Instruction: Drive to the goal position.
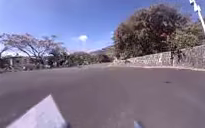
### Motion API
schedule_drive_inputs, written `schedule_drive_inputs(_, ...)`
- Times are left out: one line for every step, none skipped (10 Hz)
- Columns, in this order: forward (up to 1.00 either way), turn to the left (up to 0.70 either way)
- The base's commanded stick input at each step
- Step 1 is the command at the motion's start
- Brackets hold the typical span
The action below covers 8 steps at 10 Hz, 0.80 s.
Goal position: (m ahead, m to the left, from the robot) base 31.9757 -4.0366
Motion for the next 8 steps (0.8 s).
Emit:
schedule_drive_inputs(0.50, 0.00)
schedule_drive_inputs(0.50, 0.00)
schedule_drive_inputs(0.50, 0.00)
schedule_drive_inputs(0.50, 0.00)
schedule_drive_inputs(0.50, 0.00)
schedule_drive_inputs(0.50, 0.00)
schedule_drive_inputs(0.50, 0.00)
schedule_drive_inputs(0.50, 0.00)
